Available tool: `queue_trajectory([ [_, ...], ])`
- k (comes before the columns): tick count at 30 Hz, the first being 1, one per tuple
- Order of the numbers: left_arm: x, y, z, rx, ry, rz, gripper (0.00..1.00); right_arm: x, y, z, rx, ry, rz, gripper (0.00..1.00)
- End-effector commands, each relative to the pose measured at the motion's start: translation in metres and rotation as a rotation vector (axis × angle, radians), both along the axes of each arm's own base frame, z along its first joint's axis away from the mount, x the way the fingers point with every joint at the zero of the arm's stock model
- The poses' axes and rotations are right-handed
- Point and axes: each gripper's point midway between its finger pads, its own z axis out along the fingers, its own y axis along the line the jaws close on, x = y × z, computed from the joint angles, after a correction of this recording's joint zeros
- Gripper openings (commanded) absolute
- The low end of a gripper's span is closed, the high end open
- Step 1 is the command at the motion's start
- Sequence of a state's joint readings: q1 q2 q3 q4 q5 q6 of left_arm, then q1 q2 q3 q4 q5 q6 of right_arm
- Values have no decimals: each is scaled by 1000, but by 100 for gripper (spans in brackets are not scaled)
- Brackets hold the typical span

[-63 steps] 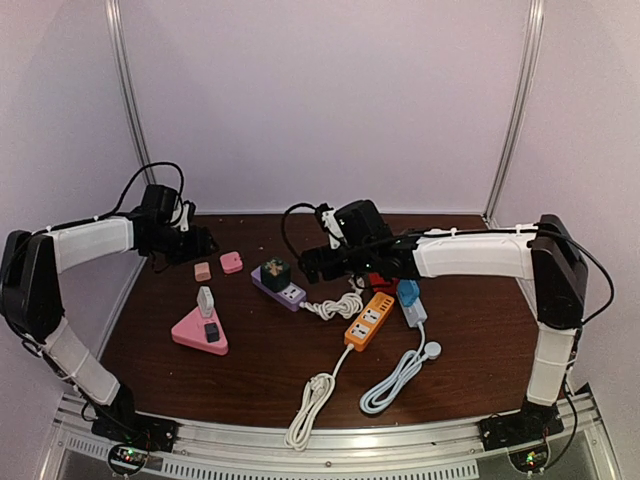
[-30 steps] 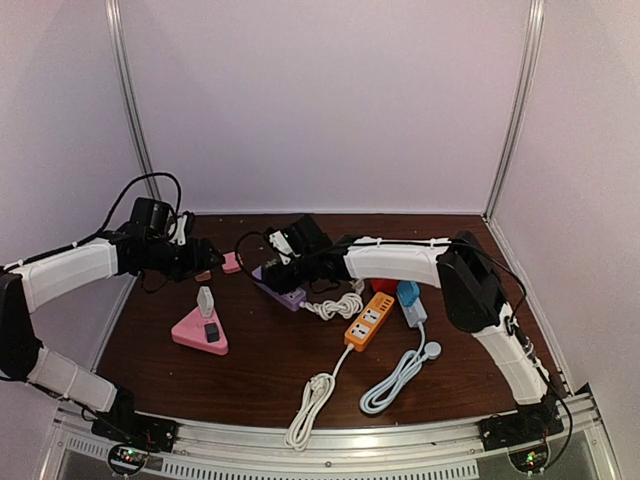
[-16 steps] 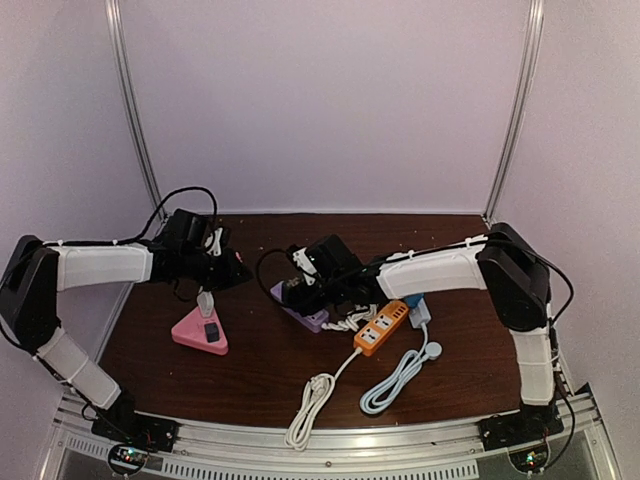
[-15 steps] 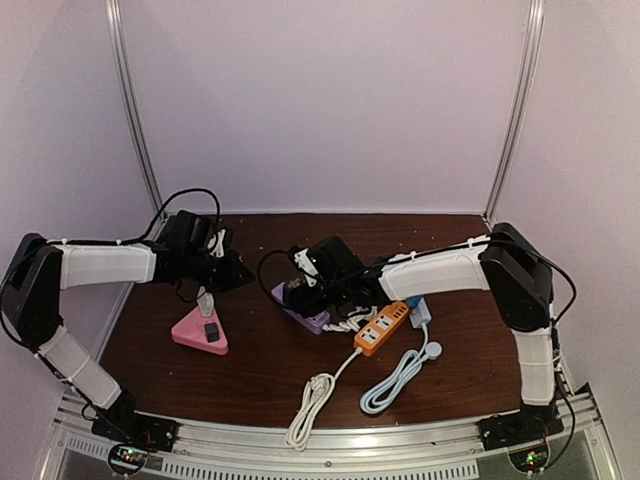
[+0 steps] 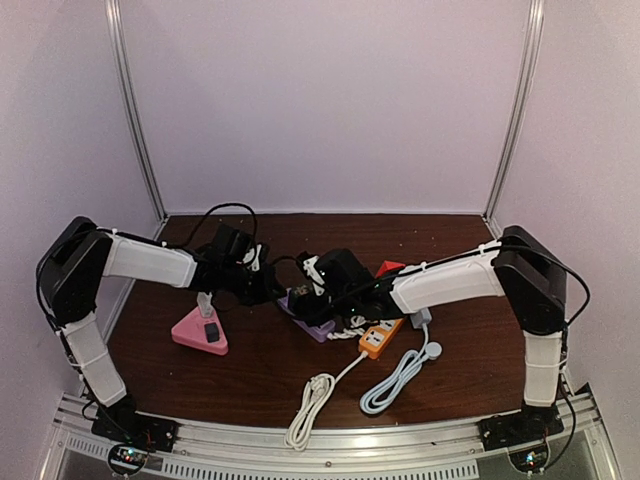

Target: Pull the plug off the socket

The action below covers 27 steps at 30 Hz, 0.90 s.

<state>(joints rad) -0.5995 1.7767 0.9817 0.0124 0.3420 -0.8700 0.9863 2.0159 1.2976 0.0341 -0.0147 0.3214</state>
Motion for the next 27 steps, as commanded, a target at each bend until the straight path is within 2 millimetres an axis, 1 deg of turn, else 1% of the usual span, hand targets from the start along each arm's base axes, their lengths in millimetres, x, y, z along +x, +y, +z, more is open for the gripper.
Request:
queue_trajectory([
  [1, 10, -13, 1, -29, -32, -4, 0, -1, 5, 12, 39, -19, -29, 20],
  [9, 13, -13, -12, 5, -41, -12, 0, -1, 12, 12, 24, -24, -12, 19],
  [14, 11, -11, -21, 37, -31, -14, 0, 2, 15, 16, 17, -36, -7, 19],
  [20, 4, -9, -36, 109, -1, -24, 0, 4, 17, 20, 16, -42, -5, 19],
  [23, -4, -4, -46, 154, 27, -26, 0, 7, 18, 26, 20, -60, -13, 19],
  [27, -14, 3, -52, 176, 55, -27, 0, 12, 17, 26, -17, -74, -26, 19],
])
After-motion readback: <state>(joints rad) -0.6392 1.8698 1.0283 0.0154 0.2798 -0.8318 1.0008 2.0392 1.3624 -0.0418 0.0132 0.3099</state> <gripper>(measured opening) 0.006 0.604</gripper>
